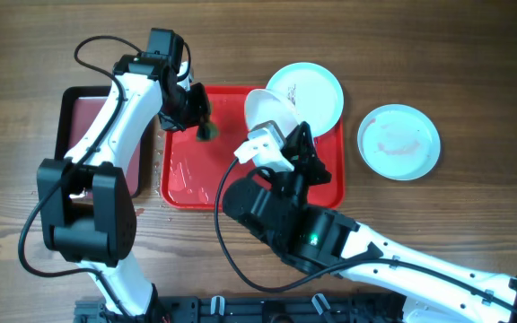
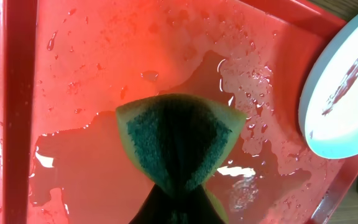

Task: Clean dirty plates on tray and stack at the side
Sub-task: 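Carry the cleaned plate right and stack it on the right plate, then grip the last white plate rim on the tray with the right gripper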

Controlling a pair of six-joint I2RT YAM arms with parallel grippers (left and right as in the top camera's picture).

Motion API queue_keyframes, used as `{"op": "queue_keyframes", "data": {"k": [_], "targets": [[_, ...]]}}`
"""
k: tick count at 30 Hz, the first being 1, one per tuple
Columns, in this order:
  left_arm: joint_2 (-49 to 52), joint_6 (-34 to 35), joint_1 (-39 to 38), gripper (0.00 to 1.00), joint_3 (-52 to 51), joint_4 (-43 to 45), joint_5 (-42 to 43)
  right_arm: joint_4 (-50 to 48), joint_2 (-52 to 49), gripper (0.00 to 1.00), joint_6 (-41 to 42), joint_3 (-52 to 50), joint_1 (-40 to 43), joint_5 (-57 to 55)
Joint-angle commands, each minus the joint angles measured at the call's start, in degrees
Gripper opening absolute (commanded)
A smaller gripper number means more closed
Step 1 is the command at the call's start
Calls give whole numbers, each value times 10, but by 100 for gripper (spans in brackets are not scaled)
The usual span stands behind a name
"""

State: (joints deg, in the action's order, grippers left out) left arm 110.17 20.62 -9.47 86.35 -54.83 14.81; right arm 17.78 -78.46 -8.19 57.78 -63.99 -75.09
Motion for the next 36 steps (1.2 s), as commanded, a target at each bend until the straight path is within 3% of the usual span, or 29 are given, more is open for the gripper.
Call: {"op": "queue_keyframes", "data": {"k": [1, 4, 8, 11, 13, 16, 19, 23, 29, 30, 33, 35, 36], "targets": [[3, -5, 0, 4, -3, 2, -3, 36, 8, 4, 75, 0, -1, 45], [3, -5, 0, 4, -3, 2, -3, 160, 13, 4, 273, 0, 14, 117], [3, -5, 0, 4, -3, 2, -3, 179, 54, 4, 386, 0, 104, 284], [3, -5, 0, 4, -3, 2, -3, 177, 88, 4, 386, 0, 219, 367], [3, -5, 0, 4, -3, -2, -3, 176, 99, 4, 386, 0, 364, 475], [3, -5, 0, 4, -3, -2, -3, 168, 79, 4, 386, 0, 541, 612], [3, -5, 0, 4, -3, -2, -3, 168, 24, 4, 383, -1, 674, 662], [3, -5, -1, 4, -3, -2, -3, 168, -87, 4, 382, -1, 739, 653], [3, -5, -1, 4, -3, -2, -3, 166, -179, 5, 383, -1, 746, 583], [3, -5, -1, 4, -3, -2, -3, 167, -180, 8, 382, -1, 746, 579], [3, -5, -1, 4, -3, 5, -3, 173, -179, 47, 381, 0, 746, 563], [3, -5, -1, 4, -3, 6, -3, 188, -170, 57, 343, 19, 746, 612], [3, -5, -1, 4, -3, 7, -3, 199, -160, 57, 314, 39, 743, 667]]}}
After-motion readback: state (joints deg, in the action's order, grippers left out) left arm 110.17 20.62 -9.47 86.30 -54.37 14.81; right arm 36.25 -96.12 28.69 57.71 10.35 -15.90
